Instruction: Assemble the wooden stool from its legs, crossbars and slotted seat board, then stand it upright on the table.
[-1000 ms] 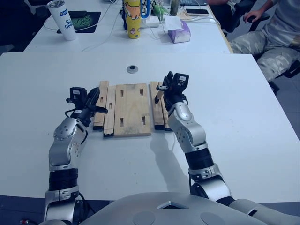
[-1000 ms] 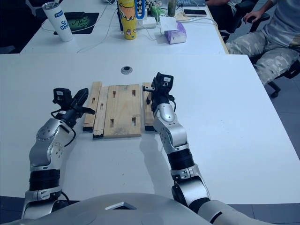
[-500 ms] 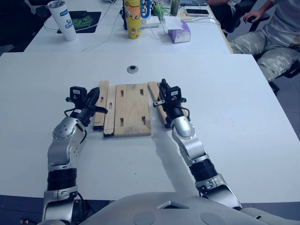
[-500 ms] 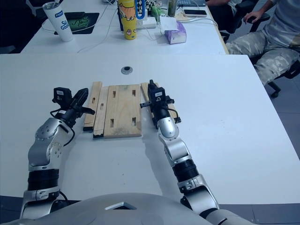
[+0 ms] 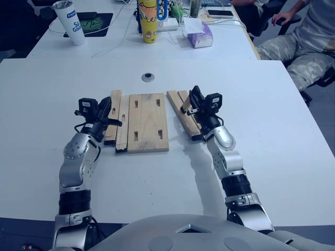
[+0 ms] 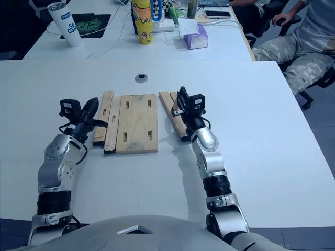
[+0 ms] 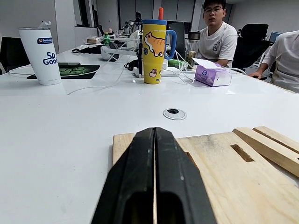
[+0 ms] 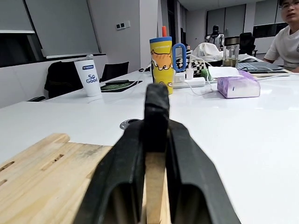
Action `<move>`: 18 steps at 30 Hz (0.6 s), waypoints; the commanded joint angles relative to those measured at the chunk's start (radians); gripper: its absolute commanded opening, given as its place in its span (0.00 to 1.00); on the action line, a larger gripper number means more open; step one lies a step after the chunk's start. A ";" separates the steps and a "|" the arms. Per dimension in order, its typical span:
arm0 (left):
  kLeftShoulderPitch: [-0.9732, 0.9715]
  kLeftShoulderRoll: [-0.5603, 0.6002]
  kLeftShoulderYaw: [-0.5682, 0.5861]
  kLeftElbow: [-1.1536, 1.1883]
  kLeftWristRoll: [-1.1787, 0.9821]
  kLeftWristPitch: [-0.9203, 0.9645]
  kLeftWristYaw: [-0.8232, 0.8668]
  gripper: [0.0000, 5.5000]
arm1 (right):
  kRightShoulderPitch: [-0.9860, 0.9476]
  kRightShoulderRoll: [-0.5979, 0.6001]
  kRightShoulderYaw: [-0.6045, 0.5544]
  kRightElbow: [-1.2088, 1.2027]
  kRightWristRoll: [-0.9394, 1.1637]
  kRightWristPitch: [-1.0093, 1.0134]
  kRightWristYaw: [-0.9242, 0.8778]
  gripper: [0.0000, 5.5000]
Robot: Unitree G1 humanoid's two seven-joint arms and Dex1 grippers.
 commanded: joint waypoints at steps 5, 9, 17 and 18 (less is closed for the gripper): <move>0.002 -0.028 0.010 0.014 0.013 -0.023 0.031 0.00 | 0.034 -0.068 0.057 0.115 -0.107 0.226 0.001 0.07; -0.005 -0.030 0.009 0.021 0.016 -0.030 0.034 0.00 | -0.009 -0.060 0.059 0.106 -0.099 0.279 0.000 0.07; -0.016 -0.038 0.016 0.039 0.018 -0.056 0.046 0.00 | -0.032 -0.048 0.012 0.044 -0.044 0.290 0.041 0.24; -0.016 -0.041 0.018 0.043 0.019 -0.061 0.048 0.00 | -0.039 -0.041 0.005 0.020 -0.037 0.278 0.048 0.24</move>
